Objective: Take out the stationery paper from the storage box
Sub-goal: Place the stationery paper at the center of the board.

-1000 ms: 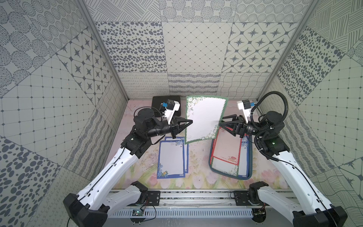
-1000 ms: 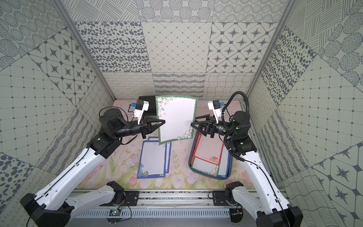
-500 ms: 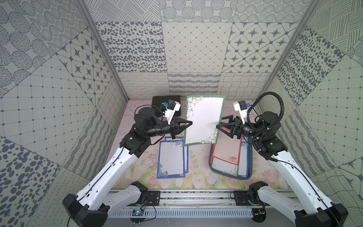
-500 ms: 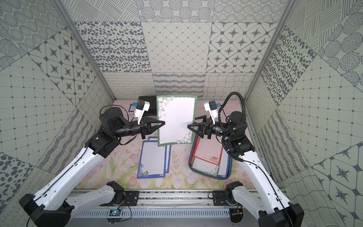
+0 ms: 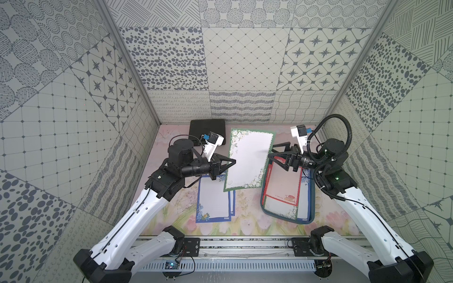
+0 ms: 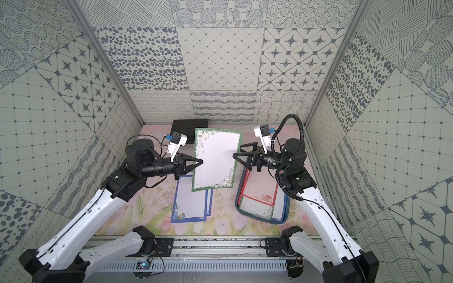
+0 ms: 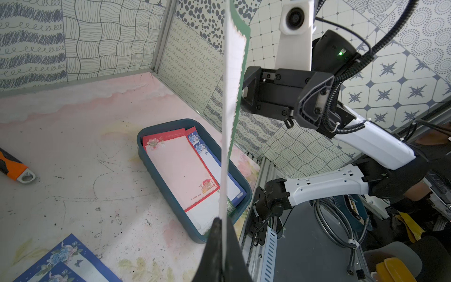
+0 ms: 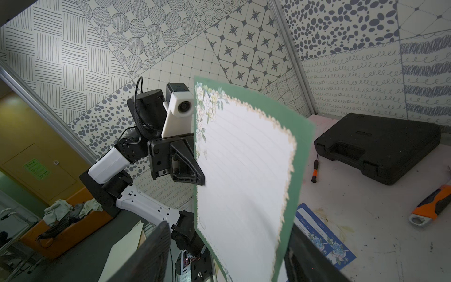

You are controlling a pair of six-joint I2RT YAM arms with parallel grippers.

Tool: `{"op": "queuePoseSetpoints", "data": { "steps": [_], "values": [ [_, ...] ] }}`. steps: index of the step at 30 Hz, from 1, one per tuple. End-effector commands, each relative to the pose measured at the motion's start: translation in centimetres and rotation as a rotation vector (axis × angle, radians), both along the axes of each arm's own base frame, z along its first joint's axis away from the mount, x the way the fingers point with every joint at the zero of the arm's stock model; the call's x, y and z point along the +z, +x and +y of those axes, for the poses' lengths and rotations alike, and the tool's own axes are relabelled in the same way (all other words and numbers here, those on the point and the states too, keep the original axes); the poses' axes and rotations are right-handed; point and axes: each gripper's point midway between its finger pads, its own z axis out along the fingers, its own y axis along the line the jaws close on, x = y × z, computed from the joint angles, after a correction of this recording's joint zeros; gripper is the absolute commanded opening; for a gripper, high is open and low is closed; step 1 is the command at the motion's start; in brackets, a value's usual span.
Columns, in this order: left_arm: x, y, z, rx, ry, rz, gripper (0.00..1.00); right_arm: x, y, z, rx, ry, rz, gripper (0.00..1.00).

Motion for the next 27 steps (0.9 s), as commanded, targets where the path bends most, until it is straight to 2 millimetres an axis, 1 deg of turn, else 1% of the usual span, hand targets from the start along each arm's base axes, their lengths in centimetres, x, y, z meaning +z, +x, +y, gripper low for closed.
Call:
{"op": "queuePoseSetpoints", "data": {
  "steps": [1, 2, 6, 9, 14, 21, 27],
  "values": [
    [-2.0, 0.1, 0.8, 0.036, 0.073, 0.052, 0.0, 0.1, 0.4, 0.1, -0.026, 0.0, -0.035, 0.73],
    [-2.7, 0.0, 1.1, 0.046, 0.097, 0.08, 0.0, 0.1, 0.4, 0.1, -0.027, 0.0, -0.032, 0.73],
    [-4.3, 0.7, 1.9, 0.085, 0.142, 0.133, 0.0, 0.1, 0.5, 0.3, -0.034, -0.003, -0.029, 0.73],
    [-5.1, 1.3, 2.6, 0.108, 0.158, 0.167, 0.0, -0.3, 0.5, 0.5, -0.045, -0.026, -0.026, 0.73],
    [-7.2, 3.2, 4.0, 0.147, 0.172, 0.28, 0.0, -1.1, 0.5, 1.1, -0.047, -0.055, -0.013, 0.73],
    [-10.9, 5.3, 5.5, 0.165, 0.193, 0.449, 0.0, -1.1, 0.2, 2.3, -0.022, -0.074, -0.013, 0.73],
    [-14.2, 7.4, 7.5, 0.23, 0.209, 0.566, 0.0, -1.0, 0.2, 3.0, -0.018, -0.094, -0.013, 0.73]
  ]
}}
